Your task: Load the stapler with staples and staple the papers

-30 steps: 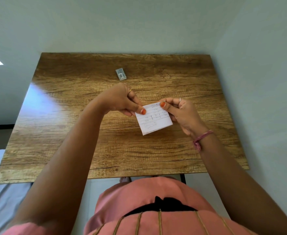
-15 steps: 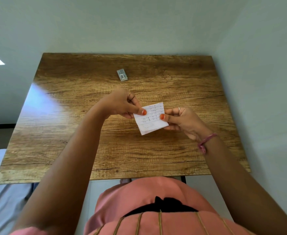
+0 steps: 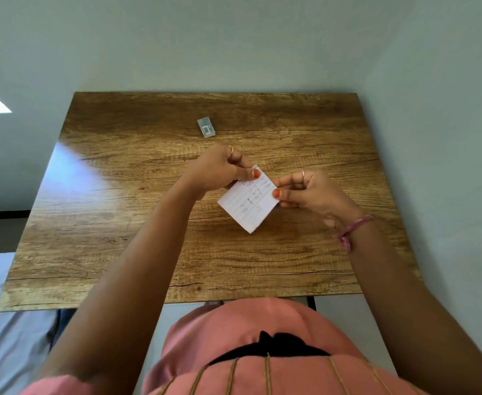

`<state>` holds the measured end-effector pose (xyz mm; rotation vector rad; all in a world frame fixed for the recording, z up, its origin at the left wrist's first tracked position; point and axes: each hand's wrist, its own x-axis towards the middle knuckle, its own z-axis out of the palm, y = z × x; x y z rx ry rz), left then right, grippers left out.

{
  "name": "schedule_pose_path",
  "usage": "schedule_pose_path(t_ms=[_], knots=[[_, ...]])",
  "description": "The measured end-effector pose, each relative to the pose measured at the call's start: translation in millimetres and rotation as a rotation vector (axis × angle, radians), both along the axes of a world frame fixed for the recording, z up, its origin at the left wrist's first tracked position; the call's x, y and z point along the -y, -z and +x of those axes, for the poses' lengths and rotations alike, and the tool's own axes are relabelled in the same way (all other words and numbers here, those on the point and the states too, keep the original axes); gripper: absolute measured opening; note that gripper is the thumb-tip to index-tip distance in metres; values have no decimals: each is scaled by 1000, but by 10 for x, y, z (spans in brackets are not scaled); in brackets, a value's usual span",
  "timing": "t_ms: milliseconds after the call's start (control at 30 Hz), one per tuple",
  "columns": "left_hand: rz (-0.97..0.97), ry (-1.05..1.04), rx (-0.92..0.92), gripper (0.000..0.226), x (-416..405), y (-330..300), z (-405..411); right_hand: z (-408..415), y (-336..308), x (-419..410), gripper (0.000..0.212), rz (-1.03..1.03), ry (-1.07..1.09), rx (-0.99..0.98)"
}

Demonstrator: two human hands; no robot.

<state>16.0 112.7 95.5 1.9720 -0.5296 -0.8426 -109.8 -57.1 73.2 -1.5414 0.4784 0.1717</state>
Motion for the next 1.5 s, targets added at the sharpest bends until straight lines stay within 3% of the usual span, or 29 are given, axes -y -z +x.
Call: schedule_pose_path(t_ms=[200, 367, 467, 567, 700, 800, 1033, 1100, 1267, 1333, 1400, 1500], knots=[[198, 270, -249, 12, -86, -14, 0, 132, -63, 72, 20, -282, -270, -33], [273, 346, -138, 17, -2, 19, -68, 308, -191, 6, 17, -505, -449, -42], [229, 289, -124, 8, -12, 22, -56, 355, -213, -21, 16, -478, -403, -30], [147, 180, -122, 11, -79, 38, -9, 337, -156, 28, 18, -447, -222, 49], [-40, -59, -193, 29, -187, 137, 23, 232, 29, 205, 51, -831, -339, -41], [-138, -151, -195, 20, -226, 220, 14, 157, 251, 253, 77, -987, -496, -155], [-283, -303, -335, 28, -176, 304, -33, 180, 443, 231, 58, -994, -401, -86], [-328, -342, -344, 33, -155, 315, -46, 161, 467, 229, 53, -797, -291, -77], [-497, -418, -372, 33, -95, 290, -94, 89, 325, 68, 25, 339, 137, -32], [-545, -433, -363, 35, -57, 269, -104, 79, 255, -20, 27, 657, 192, -15], [-595, -446, -367, 38, -14, 243, -99, 98, 212, -95, 31, 781, 183, -6], [-615, -441, -368, 40, 35, 214, -70, 169, 187, -175, 34, 804, 168, 16]])
